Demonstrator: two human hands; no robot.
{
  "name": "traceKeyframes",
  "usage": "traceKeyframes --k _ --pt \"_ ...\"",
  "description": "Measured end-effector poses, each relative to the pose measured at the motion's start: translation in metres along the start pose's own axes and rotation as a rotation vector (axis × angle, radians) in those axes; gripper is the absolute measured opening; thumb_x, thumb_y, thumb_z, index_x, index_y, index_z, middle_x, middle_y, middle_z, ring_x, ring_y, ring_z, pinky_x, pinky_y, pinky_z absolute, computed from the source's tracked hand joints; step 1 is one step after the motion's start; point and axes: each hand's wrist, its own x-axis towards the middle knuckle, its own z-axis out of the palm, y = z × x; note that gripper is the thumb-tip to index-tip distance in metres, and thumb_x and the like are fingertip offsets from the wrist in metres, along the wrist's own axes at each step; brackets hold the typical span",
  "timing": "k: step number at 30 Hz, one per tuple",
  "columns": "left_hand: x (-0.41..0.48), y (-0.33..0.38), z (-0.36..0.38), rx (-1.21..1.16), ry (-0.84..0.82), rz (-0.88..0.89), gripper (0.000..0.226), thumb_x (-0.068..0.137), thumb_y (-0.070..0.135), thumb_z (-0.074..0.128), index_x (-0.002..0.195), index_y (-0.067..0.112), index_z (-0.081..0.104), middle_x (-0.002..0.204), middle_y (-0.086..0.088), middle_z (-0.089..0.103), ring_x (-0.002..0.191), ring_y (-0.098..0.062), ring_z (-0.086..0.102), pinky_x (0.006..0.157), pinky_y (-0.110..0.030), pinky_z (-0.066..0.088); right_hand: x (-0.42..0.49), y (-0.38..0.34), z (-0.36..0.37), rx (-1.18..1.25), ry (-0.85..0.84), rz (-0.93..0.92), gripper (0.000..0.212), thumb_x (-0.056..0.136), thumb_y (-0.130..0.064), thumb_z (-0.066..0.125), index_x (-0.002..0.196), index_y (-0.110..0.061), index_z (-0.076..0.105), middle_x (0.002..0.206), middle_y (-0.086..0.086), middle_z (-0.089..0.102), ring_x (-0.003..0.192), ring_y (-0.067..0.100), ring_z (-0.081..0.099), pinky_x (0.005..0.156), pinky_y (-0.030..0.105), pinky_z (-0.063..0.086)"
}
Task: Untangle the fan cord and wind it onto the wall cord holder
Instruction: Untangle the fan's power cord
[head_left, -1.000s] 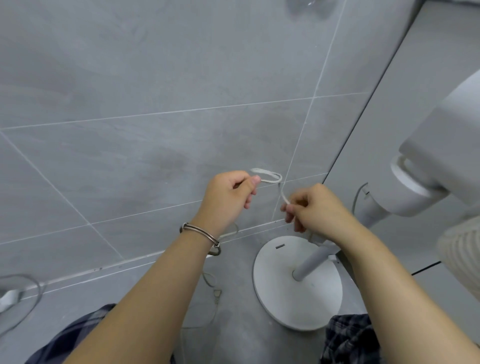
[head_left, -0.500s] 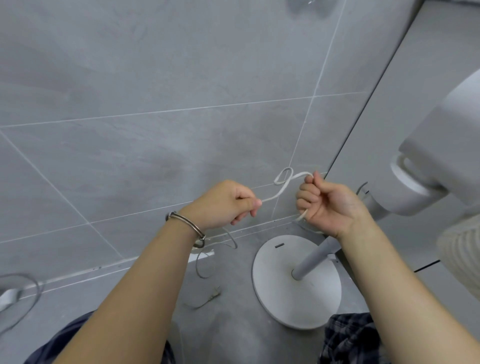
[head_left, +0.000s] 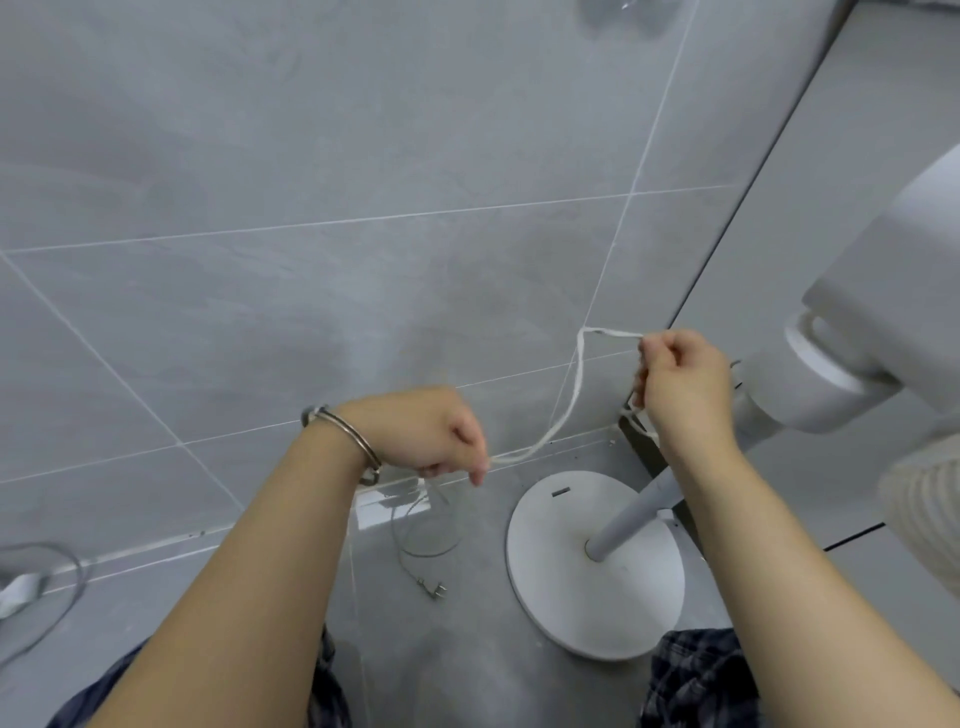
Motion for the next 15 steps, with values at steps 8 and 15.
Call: traceKeyframes --k 8,15 --pt "0.015 -0.024 -0.007 0.039 0.858 -0.446 0.02 0.087 0.014 0.052 0.089 0.011 0.072 0.095 -0.018 0.068 0.092 -0.036 0.061 0.078 -0.035 0.048 -0.01 -0.003 -0.013 -0.567 -1.001 -0.057 0.026 0.081 0.006 0.057 0.066 -0.015 0.056 0.055 -0.002 0.059 0.051 0.014 0.053 0.049 0.018 0.041" --pt "0.003 -0.043 -0.017 0.306 0.836 -0.691 0.021 0.089 0.011 0.053 0.104 0.011 0.067 0.111 -0.018 0.065 0.104 -0.038 0.06 0.084 -0.038 0.047 0.003 0.009 -0.001 -0.548 -0.195 -0.119 0.014 0.088 -0.003 0.047 0.088 -0.013 0.057 0.073 0.007 0.064 0.067 0.02 0.059 0.056 0.025 0.039"
